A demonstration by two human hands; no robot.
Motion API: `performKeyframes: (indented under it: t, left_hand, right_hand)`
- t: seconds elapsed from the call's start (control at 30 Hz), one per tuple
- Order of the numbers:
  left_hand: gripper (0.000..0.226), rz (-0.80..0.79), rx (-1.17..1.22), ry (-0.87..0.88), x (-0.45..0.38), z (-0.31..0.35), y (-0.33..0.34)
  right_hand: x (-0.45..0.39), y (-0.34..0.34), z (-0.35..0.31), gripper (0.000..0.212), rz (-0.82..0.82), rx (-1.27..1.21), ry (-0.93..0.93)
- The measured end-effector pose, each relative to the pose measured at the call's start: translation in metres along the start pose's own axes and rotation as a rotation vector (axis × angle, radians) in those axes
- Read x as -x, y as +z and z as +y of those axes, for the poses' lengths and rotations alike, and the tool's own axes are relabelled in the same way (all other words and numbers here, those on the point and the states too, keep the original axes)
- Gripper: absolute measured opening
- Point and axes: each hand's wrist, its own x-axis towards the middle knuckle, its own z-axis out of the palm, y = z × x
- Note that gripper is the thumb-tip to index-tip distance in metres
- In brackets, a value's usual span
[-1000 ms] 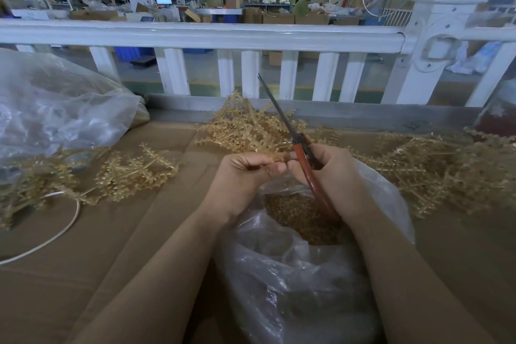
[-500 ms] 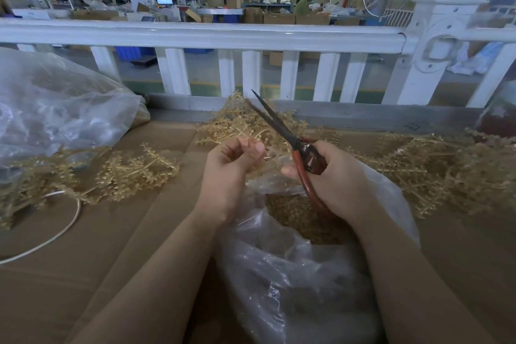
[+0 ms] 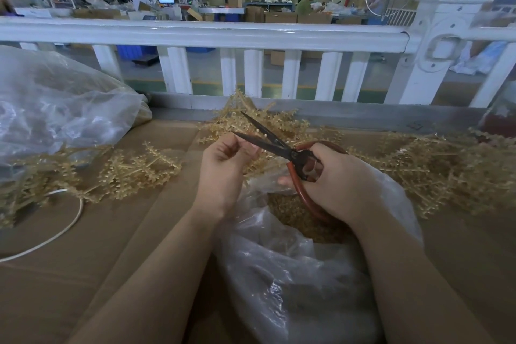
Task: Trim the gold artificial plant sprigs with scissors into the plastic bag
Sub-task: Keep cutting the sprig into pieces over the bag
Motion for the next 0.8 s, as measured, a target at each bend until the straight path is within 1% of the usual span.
performKeyframes:
  t: [0.07, 0.13, 0.23, 0.4, 0.5, 0.57, 0.73, 0.8]
  left_hand:
    - [0.016, -0.004, -0.006, -0.007, -0.0003, -0.0002, -0.0013]
    - [0.010, -0.002, -0.033, -0.016, -0.0005, -0.0005, -0.0020]
    - [0.010, -0.012, -0.065, -0.028, 0.0000, 0.0000, -0.0017]
    - [0.010, -0.009, -0.088, -0.050, 0.0013, 0.0044, -0.0001]
    - [0.025, 0.004, -0.053, -0.035, 0.0013, 0.0062, 0.0018]
    - [0.032, -0.002, -0.042, -0.028, 0.0012, 0.0075, 0.0018]
    - [0.023, -0.019, -0.069, -0.018, 0.0007, 0.0041, -0.0009]
    - [0.019, -0.021, -0.070, -0.023, 0.0000, 0.0024, -0.0013]
  right_hand:
    - [-0.0001, 0.0036, 0.0009, 0.072, 0.034, -0.014, -0.001]
    - [0.0003, 0.0066, 0.0021, 0.065, 0.057, -0.012, -0.003]
    - [0.0003, 0.0081, 0.0034, 0.053, 0.073, -0.003, -0.012]
    - [0.0009, 0.0075, 0.0045, 0.055, 0.054, -0.021, -0.021]
    - [0.0007, 0.0078, 0.0060, 0.042, 0.042, -0.016, -0.025]
    - [0.0006, 0.0083, 0.0064, 0.038, 0.045, 0.008, -0.023]
    - [-0.0003, 0.0105, 0.0074, 0.037, 0.069, 0.039, -0.004]
    - [0.0001, 0.0113, 0.0076, 0.043, 0.092, 0.024, 0.003]
